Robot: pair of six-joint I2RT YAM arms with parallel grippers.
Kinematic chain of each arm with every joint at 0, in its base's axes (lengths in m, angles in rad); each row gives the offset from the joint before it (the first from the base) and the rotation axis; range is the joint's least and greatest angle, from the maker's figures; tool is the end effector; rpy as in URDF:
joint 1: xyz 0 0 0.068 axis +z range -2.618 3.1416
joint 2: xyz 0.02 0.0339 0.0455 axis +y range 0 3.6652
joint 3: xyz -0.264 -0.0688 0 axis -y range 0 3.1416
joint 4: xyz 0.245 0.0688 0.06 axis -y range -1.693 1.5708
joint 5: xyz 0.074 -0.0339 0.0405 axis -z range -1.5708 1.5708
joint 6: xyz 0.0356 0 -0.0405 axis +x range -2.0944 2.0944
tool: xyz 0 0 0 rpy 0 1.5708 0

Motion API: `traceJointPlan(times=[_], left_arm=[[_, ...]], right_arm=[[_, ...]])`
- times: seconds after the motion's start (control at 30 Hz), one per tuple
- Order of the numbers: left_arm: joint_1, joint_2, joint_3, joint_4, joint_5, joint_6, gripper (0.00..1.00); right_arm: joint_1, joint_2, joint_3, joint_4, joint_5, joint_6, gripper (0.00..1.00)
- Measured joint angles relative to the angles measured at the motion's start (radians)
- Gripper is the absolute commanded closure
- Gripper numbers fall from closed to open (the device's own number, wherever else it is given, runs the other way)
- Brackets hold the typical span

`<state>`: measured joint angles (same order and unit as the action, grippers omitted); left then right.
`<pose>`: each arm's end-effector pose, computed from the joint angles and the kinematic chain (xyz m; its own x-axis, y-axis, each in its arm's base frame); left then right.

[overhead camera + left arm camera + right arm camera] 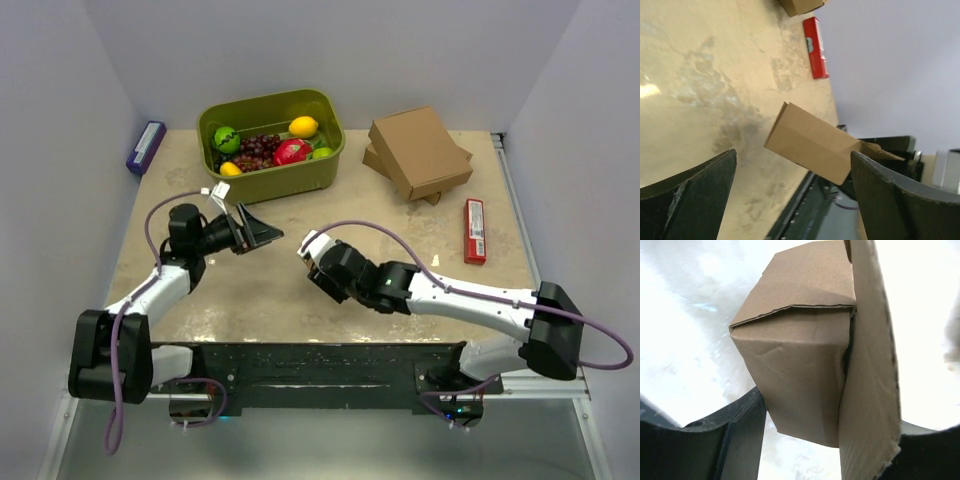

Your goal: Fold the paper box

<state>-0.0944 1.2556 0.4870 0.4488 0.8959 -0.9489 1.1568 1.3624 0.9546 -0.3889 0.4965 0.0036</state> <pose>0.2436 -0.0510 0.2071 -0.8299 -0.4315 -0.3535 0.2098 0.3458 -0.9146 0.1313 0.2566 0.2544 -0.2901 -0.6523 -0.7003 -0.6700 0.6609 -0.3381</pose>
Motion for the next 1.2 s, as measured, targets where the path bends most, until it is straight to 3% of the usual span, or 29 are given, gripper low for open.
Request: traceJointPlan(times=[0.2,0.43,0.6,0.83,1.07,1.2], left_arm=[[0.005,-0.081,0.123,-0.212,-0.027,0.285,0.0],[0.003,-0.135,0.113,-0.278,-0.024,0.431,0.0],[-0.019,-0.106,0.088,-0.279,0.001,0.474,0.0],[-0.024,-0.09,0.087,-0.278,0.022,0.5,0.0],[-0.026,-0.085,0.087,-0.278,0.04,0.501,0.0],[-0.032,-0.07,0.087,-0.278,0.045,0.508,0.0]], right_arm=[[-0.135,-0.005,0.125,-0.133,-0.285,-0.012,0.55],[-0.216,0.101,0.272,-0.293,-0.464,-0.039,0.47],[-0.236,0.229,0.364,-0.397,-0.499,-0.064,0.42],[-0.274,0.368,0.495,-0.484,-0.515,-0.101,0.17],[-0.312,0.439,0.573,-0.504,-0.514,-0.128,0.02],[-0.314,0.439,0.602,-0.509,-0.509,-0.13,0.01]])
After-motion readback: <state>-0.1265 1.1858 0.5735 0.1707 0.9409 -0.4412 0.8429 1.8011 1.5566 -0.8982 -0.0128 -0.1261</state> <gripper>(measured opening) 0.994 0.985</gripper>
